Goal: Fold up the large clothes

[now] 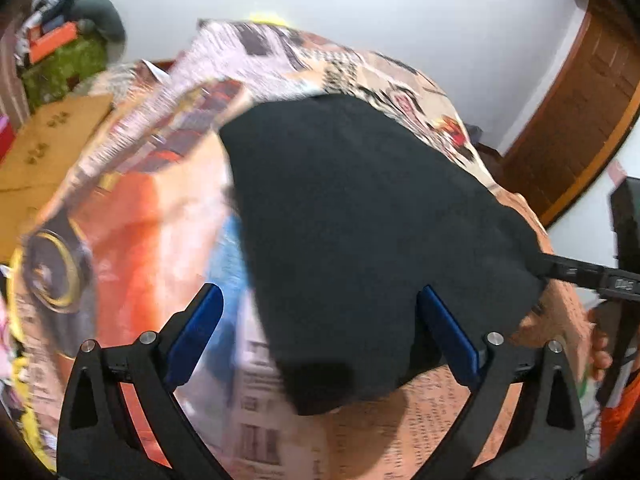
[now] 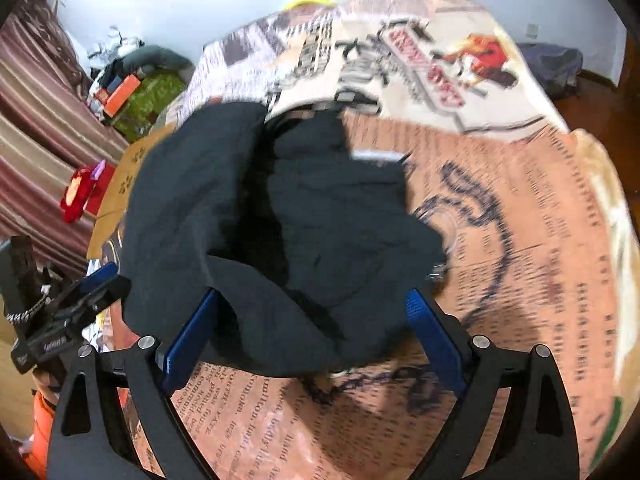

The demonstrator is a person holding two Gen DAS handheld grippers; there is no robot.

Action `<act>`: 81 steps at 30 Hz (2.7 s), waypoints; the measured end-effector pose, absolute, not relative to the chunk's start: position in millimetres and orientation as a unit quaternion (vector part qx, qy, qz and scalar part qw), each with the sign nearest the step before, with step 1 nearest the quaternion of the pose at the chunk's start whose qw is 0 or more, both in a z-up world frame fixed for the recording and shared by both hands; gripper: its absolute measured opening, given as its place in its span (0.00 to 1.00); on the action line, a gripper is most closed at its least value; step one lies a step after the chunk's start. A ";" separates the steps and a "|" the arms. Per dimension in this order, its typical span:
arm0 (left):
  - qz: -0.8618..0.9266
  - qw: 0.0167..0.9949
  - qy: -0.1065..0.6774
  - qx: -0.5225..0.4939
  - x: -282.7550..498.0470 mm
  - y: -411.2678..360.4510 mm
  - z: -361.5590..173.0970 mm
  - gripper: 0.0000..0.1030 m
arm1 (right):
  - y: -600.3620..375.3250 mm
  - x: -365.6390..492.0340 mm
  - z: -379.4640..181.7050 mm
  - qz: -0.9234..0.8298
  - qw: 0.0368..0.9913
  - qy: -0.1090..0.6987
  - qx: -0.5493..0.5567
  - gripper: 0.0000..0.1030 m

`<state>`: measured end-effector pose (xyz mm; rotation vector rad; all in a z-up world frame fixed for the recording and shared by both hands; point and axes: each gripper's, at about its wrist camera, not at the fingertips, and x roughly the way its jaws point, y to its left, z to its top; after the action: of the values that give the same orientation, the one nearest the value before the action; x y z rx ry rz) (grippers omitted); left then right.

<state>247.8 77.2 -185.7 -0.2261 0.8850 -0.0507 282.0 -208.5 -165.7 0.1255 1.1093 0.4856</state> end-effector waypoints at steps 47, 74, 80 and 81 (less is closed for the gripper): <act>-0.149 0.871 0.364 -0.295 275.7 153.9 -121.4 0.79 | -151.0 317.2 -119.9 0.341 0.758 0.531 0.165 0.26; 0.023 0.872 0.427 -0.238 453.8 358.9 -225.6 0.78 | 67.8 455.5 -244.4 0.327 0.754 0.557 0.122 0.22; 0.023 0.871 0.423 -0.249 441.0 365.3 -240.8 0.83 | 61.5 448.4 -264.4 0.334 0.753 0.553 0.122 0.25; 0.026 0.870 0.426 -0.247 439.0 363.8 -238.0 0.84 | 58.9 442.6 -258.0 0.335 0.754 0.554 0.111 0.29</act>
<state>439.0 363.8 -238.0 -0.5157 0.8901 0.0539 442.6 58.9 -258.0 0.2422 1.2077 0.7306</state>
